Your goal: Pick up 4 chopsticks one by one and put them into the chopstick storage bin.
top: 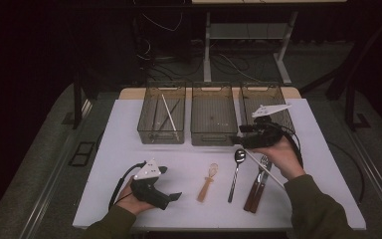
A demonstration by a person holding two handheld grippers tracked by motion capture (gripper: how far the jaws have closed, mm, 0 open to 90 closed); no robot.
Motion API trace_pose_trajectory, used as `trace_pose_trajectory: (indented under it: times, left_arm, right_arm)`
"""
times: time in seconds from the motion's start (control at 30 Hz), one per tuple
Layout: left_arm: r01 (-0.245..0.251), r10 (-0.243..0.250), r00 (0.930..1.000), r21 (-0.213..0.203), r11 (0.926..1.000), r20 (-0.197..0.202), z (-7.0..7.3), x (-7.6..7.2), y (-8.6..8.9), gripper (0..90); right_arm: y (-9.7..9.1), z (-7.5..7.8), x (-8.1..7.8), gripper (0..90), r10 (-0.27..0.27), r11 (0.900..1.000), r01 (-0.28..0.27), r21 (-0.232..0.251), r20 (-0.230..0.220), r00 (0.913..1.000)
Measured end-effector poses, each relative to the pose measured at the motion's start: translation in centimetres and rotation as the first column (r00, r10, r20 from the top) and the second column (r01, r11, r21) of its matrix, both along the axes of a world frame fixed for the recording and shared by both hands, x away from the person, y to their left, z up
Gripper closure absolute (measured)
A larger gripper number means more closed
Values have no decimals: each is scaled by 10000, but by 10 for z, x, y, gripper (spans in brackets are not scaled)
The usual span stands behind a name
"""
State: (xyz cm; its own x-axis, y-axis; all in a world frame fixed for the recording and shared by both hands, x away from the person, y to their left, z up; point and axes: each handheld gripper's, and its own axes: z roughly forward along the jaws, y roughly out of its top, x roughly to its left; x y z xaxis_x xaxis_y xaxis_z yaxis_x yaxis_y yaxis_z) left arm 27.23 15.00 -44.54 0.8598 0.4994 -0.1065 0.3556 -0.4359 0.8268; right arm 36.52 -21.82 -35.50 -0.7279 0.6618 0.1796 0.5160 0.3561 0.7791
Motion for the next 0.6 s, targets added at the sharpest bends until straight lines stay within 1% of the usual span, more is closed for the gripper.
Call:
trace_pose_trajectory:
  times: [0.03, 0.13, 0.3, 0.5, 0.6]
  left_arm:
    - [8, -8, 10000, 5, 10000, -4, 0, 0, 0, 0]
    - [29, -29, 10000, 28, 10000, 5, 0, 0, 0, 0]
    - [4, -4, 10000, 45, 10000, -14, 0, 0, -1, 0]
    - [-60, 60, 10000, 92, 9999, 17, 0, 0, 0, 0]
    - [-72, 72, 10000, 85, 9999, 10, 0, -1, 0, 0]
  right_arm:
    - [-3, -1, -2, 330, -36, 10000, 36, -26, -26, 10000]
    - [-11, -4, -7, 311, -103, 9999, 103, -137, -42, 9999]
    - [-24, -11, -17, 323, -233, 9993, 226, -297, -224, 9995]
    - [-39, -19, -27, 362, -303, 9974, 277, -671, -394, 9988]
    - [-45, -20, -32, 374, -302, 9958, 255, -884, -521, 9982]
